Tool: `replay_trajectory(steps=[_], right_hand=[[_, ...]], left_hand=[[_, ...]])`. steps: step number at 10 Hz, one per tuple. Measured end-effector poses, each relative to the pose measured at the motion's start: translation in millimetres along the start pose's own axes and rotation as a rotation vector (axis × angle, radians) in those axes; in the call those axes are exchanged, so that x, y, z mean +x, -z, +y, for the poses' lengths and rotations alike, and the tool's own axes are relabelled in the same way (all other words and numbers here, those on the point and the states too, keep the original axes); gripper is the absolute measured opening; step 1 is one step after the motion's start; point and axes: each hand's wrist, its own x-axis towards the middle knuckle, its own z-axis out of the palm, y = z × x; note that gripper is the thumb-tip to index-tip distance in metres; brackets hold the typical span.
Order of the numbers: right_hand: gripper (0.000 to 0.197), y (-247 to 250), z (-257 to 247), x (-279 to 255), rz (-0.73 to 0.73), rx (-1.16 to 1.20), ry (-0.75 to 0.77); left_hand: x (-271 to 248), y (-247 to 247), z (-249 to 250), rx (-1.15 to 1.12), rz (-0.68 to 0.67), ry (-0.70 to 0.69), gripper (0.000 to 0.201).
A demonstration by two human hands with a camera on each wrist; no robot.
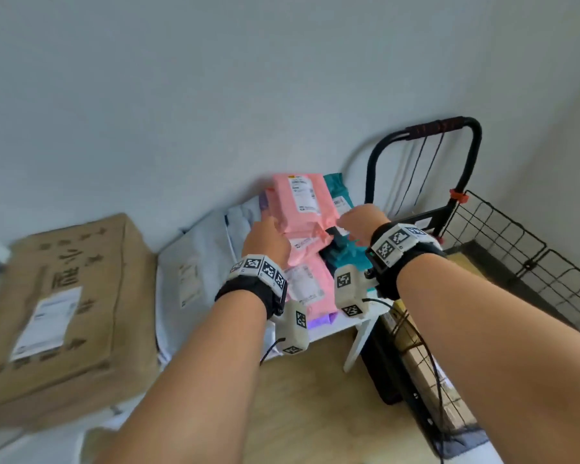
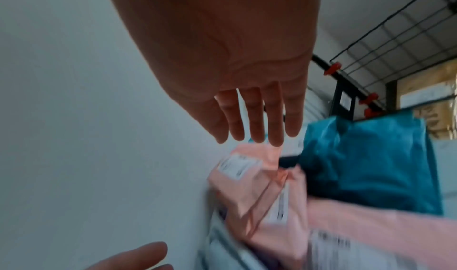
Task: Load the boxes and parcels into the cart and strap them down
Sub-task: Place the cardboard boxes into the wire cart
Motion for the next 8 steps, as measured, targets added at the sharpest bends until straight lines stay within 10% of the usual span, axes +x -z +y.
replay_trajectory(steps=[8], right_hand=[[0.035, -323.6, -218.7, -108.8, -0.356, -0.107, 0.166]], left_hand=[[-85.1, 219.8, -367.1, 0.097, 0.229, 0.549, 0.016]])
